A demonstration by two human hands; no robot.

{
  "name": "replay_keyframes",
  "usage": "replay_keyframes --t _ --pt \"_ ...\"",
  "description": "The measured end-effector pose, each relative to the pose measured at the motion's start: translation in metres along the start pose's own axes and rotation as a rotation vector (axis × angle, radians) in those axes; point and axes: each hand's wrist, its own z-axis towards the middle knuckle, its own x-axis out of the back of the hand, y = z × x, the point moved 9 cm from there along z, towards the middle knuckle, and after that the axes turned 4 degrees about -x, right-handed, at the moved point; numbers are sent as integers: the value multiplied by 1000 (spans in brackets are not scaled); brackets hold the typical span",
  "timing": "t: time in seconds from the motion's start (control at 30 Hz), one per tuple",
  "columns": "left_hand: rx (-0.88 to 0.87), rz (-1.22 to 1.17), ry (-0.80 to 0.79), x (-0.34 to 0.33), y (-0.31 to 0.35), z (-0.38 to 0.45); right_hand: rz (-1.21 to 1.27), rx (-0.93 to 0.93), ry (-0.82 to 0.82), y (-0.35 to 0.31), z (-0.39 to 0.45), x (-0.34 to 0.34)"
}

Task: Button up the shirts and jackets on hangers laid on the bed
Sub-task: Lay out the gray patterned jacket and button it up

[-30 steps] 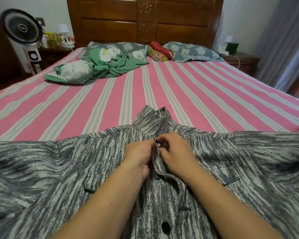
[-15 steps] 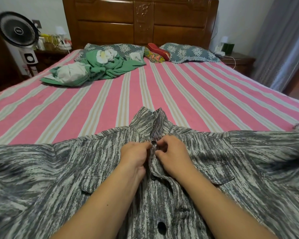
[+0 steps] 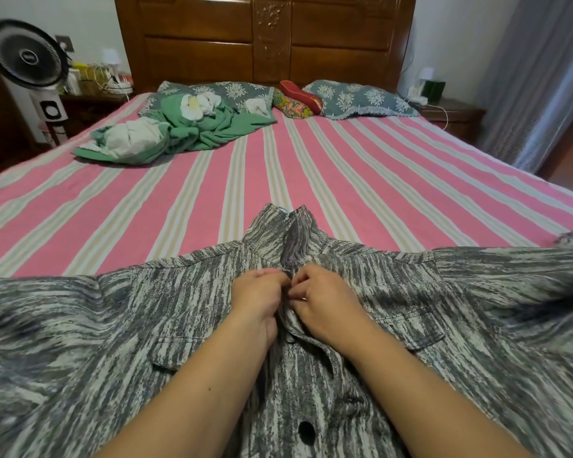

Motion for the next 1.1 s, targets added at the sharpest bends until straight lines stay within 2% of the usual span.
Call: replay_keyframes --t 0.1,0.2,0.3,0.37,0.43,0.53,0.67,0.87,0.93,1.0,1.1 --pt "2 -14 10 0 -1 0 0 11 -8 -1 1 0" --pt "-84 48 4 -3 3 -5 50 -53 34 7 3 6" --pt "-473 546 55 1 34 -8 245 -217 108 26 2 18" --pt "-732 785 24 -9 48 -14 245 -212 99 27 2 17" --pt "-810 909 7 -14 48 -12 151 -197 58 25 3 10" --pt "-749 1070 27 -11 37 2 98 -224 8 29 3 1" --pt "-679 1150 46 -6 30 13 54 -252 -30 33 4 -6" --pt "-636 1186 -115 -10 24 16 211 -415 -8 45 7 14" --pt "-663 1183 -115 -11 26 14 146 -445 -100 39 27 19" --pt "-678 1155 -93 -10 27 14 -33 -372 -133 32 62 26" --pt "-670 1096 -67 -6 26 18 -234 -134 -157 28 111 25"
